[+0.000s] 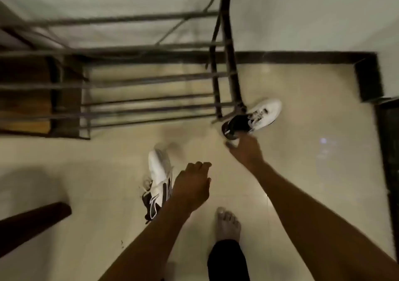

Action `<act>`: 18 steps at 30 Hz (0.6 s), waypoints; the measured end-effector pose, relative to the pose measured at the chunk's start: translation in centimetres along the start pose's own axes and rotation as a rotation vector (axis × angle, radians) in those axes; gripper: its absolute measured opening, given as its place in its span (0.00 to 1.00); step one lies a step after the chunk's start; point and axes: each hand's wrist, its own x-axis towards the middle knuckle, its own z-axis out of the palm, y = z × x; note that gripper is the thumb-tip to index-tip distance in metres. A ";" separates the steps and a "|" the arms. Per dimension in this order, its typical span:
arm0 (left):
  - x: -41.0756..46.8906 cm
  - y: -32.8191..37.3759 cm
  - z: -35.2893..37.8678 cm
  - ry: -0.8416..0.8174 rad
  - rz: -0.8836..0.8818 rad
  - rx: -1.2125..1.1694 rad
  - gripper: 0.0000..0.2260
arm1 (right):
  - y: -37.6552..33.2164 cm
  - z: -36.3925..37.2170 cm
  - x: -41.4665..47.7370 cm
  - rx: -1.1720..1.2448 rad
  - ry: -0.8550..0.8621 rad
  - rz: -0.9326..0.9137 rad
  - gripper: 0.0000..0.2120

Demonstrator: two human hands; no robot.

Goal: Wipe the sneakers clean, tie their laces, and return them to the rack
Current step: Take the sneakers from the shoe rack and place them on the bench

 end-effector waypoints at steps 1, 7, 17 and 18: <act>1.0 -1.8 1.6 -0.019 -0.007 0.022 0.22 | 0.5 1.7 2.9 0.063 0.045 0.015 0.17; 0.1 -11.0 11.0 0.200 -0.105 -0.082 0.17 | 5.0 10.0 12.2 0.060 0.115 0.082 0.34; -8.1 -17.1 13.6 0.152 -0.936 -0.874 0.41 | 2.4 14.9 -9.0 -0.274 -0.240 -0.204 0.16; -8.1 -17.5 13.8 -0.009 -0.898 -0.924 0.35 | 2.2 15.6 -10.5 -0.319 -0.268 -0.235 0.16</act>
